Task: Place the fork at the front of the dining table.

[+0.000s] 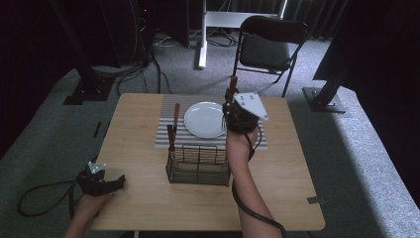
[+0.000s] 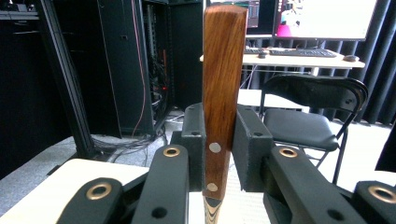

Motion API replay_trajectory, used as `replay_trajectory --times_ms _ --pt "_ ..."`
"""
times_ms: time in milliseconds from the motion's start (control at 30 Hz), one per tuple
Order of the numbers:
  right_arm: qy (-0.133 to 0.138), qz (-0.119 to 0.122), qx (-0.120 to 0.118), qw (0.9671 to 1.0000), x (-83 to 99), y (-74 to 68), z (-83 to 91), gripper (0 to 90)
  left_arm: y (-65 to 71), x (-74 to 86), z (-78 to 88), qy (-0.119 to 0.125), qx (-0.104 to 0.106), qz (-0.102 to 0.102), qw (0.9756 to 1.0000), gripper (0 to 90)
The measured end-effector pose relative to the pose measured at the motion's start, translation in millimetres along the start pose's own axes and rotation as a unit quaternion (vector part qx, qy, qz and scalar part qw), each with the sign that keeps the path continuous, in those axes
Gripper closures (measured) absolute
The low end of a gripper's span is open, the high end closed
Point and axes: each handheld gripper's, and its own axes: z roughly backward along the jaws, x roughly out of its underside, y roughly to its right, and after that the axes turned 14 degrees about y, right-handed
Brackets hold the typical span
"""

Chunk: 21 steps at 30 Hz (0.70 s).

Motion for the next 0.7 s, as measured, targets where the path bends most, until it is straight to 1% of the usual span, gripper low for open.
replay_trajectory --times_ms 100,233,267,333,467,533,633,700 --pt "-0.005 0.000 -0.003 1.0000 -0.8 3.1 -8.7 76.0 0.0 0.0 0.0 0.000 0.000 0.000 1.0000 0.0" --pt "-0.015 0.002 0.002 0.9999 0.6 8.6 -18.9 76.0 0.0 0.0 0.0 0.000 0.000 0.000 1.0000 0.0" --pt "-0.015 0.006 0.006 0.9998 1.5 10.8 -21.8 76.0 0.0 0.0 0.0 0.000 0.000 0.000 1.0000 0.0" --pt "-0.020 0.007 0.009 0.9997 3.6 14.8 -26.4 76.0 0.0 0.0 0.0 0.000 0.000 0.000 1.0000 0.0" --pt "-0.035 0.011 0.019 0.9992 10.5 25.7 -38.1 76.0 0.0 0.0 0.0 0.000 0.000 0.000 1.0000 0.0" --pt "-0.042 0.008 0.023 0.9988 14.6 30.7 -44.1 76.0 0.1 0.1 -0.1 0.001 0.000 0.000 1.0000 0.0" --pt "-0.052 0.010 0.029 0.9982 21.9 36.4 -53.0 76.0 0.1 0.1 -0.1 0.001 0.000 0.000 1.0000 0.0" --pt "-0.062 0.016 0.033 0.9974 28.6 40.5 -59.8 76.0 0.1 0.1 -0.1 0.001 0.000 0.000 1.0000 0.0"
